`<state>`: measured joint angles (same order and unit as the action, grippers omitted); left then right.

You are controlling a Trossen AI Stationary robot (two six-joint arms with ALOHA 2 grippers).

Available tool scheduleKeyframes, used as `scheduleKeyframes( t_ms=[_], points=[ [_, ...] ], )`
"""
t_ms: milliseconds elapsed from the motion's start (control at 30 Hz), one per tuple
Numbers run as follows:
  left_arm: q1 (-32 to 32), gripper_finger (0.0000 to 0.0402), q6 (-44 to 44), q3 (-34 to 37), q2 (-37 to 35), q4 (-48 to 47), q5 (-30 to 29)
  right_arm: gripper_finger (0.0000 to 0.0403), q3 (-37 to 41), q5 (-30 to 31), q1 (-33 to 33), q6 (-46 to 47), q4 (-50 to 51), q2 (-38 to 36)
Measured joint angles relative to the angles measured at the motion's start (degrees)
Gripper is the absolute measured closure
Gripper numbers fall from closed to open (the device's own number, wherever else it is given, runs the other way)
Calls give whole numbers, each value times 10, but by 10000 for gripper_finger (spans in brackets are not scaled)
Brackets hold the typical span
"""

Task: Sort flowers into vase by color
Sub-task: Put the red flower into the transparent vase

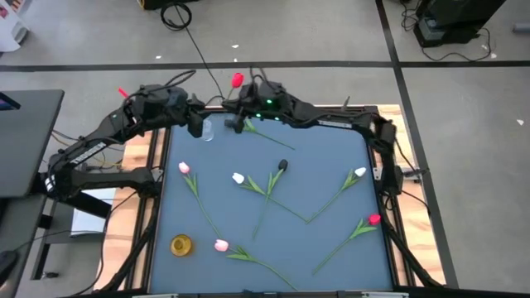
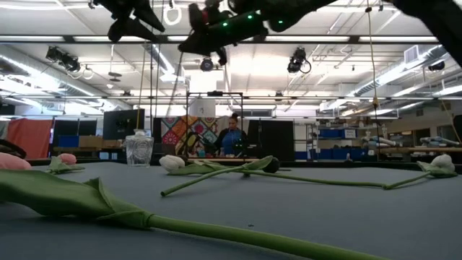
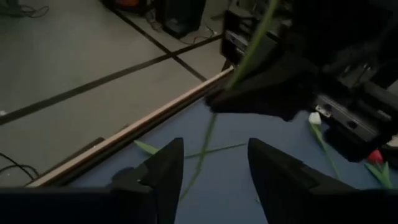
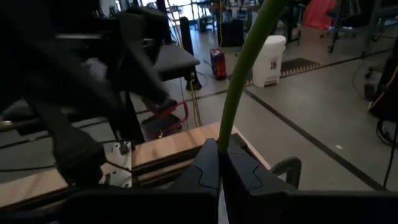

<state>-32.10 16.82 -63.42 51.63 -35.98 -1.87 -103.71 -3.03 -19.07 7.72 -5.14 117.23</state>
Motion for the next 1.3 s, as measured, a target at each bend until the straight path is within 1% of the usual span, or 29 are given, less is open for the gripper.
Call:
scheduleKeyframes(
  t_ms=[100, 233, 367, 500, 600, 733, 900, 1133, 1300],
  points=[
    [0, 219, 0, 0, -6, -14, 0, 395, -75, -1, 2, -3, 40, 45],
    [0, 219, 2, 0, -14, -33, 0, 395, -167, -9, 2, -9, 61, 102],
    [0, 219, 4, 0, -22, -49, 0, 395, -229, -9, 2, -9, 61, 149],
    [0, 219, 4, 0, -30, -61, 0, 395, -269, 0, 2, -9, 44, 189],
    [0, 219, 4, 0, -34, -66, 0, 395, -285, 9, 2, -11, 25, 206],
    [0, 219, 4, 0, -36, -75, 0, 395, -285, 22, 2, -23, 19, 206],
    [0, 219, -3, 0, -37, -87, 0, 395, -285, 40, 1, -43, -11, 206],
    [0, 219, -9, 0, -37, -90, 0, 395, -285, 45, -9, -45, 21, 206],
    [0, 219, -9, 0, -37, -91, 0, 395, -285, 42, -9, -48, 20, 209]
  ],
)
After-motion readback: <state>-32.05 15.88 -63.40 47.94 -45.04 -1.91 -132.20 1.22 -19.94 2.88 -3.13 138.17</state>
